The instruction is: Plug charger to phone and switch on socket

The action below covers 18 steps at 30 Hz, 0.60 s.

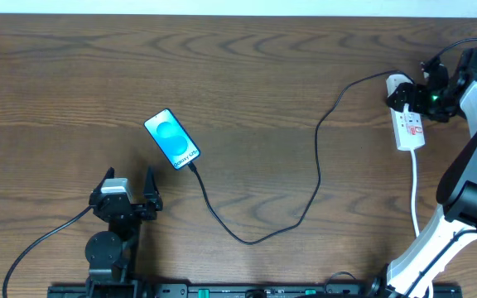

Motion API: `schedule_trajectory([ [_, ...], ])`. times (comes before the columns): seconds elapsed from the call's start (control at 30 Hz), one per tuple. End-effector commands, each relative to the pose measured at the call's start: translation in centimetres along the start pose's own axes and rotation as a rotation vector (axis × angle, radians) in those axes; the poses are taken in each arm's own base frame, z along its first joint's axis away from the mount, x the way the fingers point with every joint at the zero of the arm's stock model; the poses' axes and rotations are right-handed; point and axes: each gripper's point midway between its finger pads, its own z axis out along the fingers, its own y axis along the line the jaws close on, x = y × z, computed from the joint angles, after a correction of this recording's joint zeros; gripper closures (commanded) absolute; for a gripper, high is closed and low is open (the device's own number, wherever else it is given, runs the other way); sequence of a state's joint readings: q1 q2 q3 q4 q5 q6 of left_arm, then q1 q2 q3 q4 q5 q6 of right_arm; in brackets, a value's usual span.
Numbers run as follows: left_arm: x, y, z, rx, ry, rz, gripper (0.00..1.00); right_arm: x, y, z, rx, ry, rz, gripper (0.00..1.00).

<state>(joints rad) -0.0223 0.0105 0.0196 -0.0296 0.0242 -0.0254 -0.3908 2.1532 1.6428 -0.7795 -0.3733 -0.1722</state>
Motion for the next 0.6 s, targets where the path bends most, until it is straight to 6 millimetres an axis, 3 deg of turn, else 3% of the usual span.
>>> schedule_trajectory([
  [0.0,1.6,0.4,0.1,-0.019,0.05,0.008,0.21,-0.9,0.1,-0.2,-0.007,-0.02,0.003,0.03],
  [0.57,1.6,0.4,0.1,-0.019,0.05,0.008,0.21,-0.5,1.4,0.3,-0.056,-0.008,0.025,0.05],
])
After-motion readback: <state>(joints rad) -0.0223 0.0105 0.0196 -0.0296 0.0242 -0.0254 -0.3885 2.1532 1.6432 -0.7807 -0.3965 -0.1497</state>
